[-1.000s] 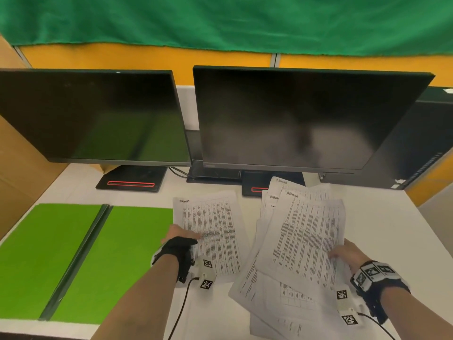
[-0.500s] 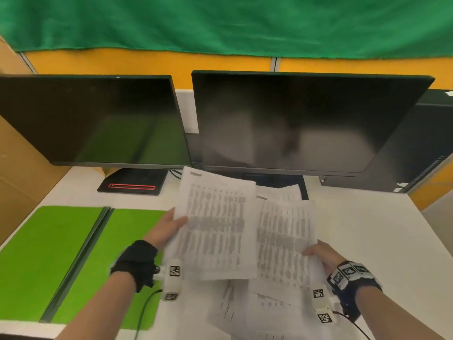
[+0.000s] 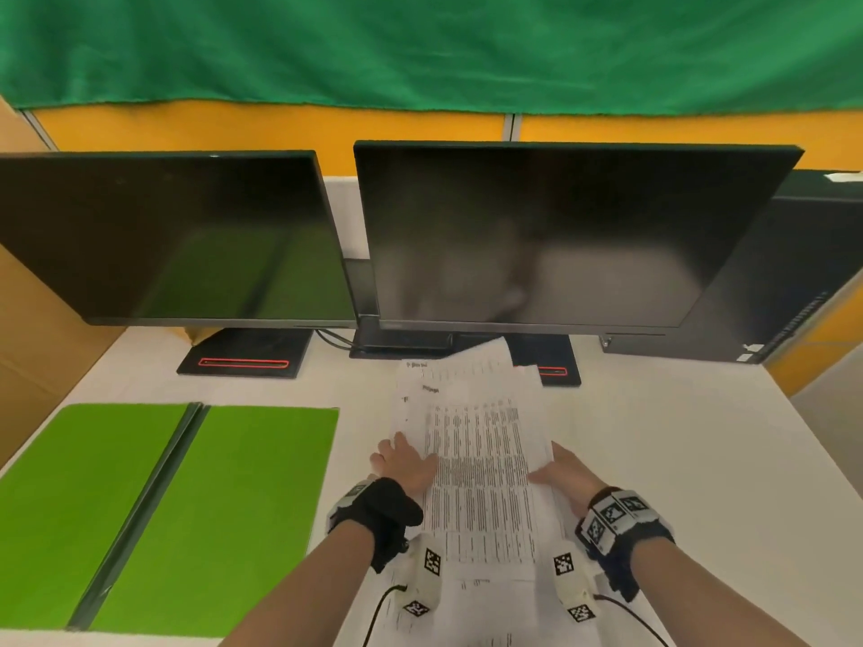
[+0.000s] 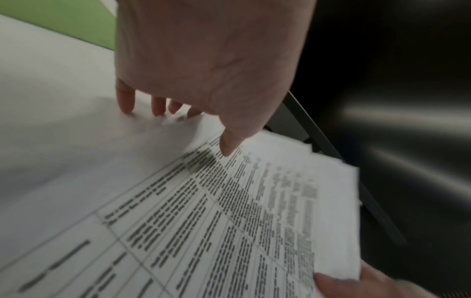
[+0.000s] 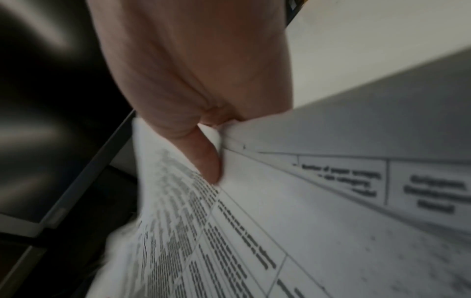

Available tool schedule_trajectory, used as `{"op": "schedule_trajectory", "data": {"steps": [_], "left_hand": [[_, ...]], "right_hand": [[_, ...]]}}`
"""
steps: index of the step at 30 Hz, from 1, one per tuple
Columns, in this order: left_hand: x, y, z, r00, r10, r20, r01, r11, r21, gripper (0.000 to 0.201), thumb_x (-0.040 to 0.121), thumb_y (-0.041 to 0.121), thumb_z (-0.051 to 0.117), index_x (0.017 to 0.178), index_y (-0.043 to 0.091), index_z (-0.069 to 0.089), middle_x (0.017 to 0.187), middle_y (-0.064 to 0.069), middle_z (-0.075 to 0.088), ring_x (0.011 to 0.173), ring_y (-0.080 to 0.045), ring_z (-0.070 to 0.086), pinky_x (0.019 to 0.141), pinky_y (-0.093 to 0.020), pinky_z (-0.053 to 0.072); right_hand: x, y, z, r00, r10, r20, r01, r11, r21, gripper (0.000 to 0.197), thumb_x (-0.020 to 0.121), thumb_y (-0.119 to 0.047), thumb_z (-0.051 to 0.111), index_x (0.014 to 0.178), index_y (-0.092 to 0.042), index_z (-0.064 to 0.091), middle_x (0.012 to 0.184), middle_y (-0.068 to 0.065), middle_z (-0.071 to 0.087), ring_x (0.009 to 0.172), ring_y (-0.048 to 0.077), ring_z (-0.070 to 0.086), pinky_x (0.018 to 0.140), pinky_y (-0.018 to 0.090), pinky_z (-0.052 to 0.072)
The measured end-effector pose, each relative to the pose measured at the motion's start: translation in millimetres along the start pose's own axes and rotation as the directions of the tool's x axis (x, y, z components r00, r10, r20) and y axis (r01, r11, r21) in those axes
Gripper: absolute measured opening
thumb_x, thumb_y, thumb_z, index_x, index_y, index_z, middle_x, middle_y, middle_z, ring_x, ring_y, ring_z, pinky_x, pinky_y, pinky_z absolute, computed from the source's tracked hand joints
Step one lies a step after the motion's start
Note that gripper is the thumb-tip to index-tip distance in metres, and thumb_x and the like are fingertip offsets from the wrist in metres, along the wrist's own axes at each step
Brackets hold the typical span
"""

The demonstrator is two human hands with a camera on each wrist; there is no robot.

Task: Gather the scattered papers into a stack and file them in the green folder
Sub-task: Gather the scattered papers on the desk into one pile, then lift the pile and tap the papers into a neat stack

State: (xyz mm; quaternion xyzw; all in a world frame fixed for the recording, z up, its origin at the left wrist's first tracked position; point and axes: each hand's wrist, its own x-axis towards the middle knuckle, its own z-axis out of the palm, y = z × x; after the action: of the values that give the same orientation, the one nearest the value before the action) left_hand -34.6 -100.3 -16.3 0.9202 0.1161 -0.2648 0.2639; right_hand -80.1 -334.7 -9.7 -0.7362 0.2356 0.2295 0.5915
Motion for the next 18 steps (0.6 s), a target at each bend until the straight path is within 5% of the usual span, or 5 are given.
{"op": "schedule_trajectory", "data": {"steps": [5, 10, 12, 14, 18], "left_hand": [[1.6, -16.3, -21.8, 0.993, -0.099, -0.064, 0.061, 0.897, -0.438, 0.107, 0.075, 0.056, 0.069, 0.151, 0.008, 0.01, 0.154, -0.018, 0.022, 0.142, -0.038, 0.024, 0.115, -0.047, 0.025], [-19.1, -5.2, -55.5, 0.95, 0.238, 0.201, -0.001, 0.647, -0.763, 0.066, 0.078, 0.047, 0.07, 0.13, 0.007, 0.057, 0.117, -0.009, 0.071, 0.107, -0.024, 0.067, 0.097, -0.037, 0.05], [-23.6, 8.4, -67.3, 0.978, 0.198, 0.062, -0.075, 0.616, -0.784, 0.049, 0.085, 0.031, 0.068, 0.125, 0.006, 0.059, 0.108, -0.011, 0.072, 0.095, -0.025, 0.07, 0.08, -0.036, 0.056], [-29.3, 23.7, -77.7, 0.975, 0.173, -0.139, -0.216, 0.6, -0.77, 0.042, 0.087, 0.023, 0.066, 0.124, 0.006, 0.059, 0.11, -0.013, 0.071, 0.095, -0.027, 0.069, 0.081, -0.038, 0.057], [-50.3, 52.0, -91.1, 0.833, 0.221, -0.506, -0.54, 0.522, -0.66, 0.037, 0.09, 0.02, 0.062, 0.125, 0.008, 0.058, 0.114, -0.002, 0.067, 0.103, -0.017, 0.065, 0.086, -0.022, 0.055]], "right_hand": [[-14.2, -7.9, -12.6, 0.996, -0.062, 0.057, 0.049, 0.976, 0.21, 0.039, 0.086, 0.01, 0.053, 0.118, -0.011, 0.061, 0.105, 0.011, 0.075, 0.096, 0.028, 0.072, 0.083, 0.043, 0.057], [-20.2, -36.1, -18.3, 0.993, -0.109, 0.044, 0.086, 0.93, 0.358, 0.042, 0.087, 0.011, 0.051, 0.126, -0.003, 0.055, 0.115, 0.02, 0.068, 0.098, 0.033, 0.068, 0.082, 0.044, 0.056], [-27.4, -56.5, -14.2, 0.987, -0.159, 0.039, 0.138, 0.936, 0.324, 0.043, 0.087, 0.009, 0.054, 0.128, -0.003, 0.056, 0.12, 0.019, 0.067, 0.106, 0.034, 0.066, 0.091, 0.047, 0.052], [-37.5, -80.1, -8.8, 0.974, -0.229, 0.007, 0.216, 0.93, 0.298, 0.042, 0.087, 0.006, 0.057, 0.128, -0.005, 0.057, 0.124, 0.018, 0.065, 0.113, 0.032, 0.063, 0.1, 0.05, 0.047], [-52.4, -114.7, -0.9, 0.91, -0.38, -0.164, 0.414, 0.823, 0.389, 0.04, 0.088, 0.002, 0.057, 0.126, -0.008, 0.058, 0.124, 0.014, 0.065, 0.116, 0.029, 0.061, 0.105, 0.049, 0.043]]}}
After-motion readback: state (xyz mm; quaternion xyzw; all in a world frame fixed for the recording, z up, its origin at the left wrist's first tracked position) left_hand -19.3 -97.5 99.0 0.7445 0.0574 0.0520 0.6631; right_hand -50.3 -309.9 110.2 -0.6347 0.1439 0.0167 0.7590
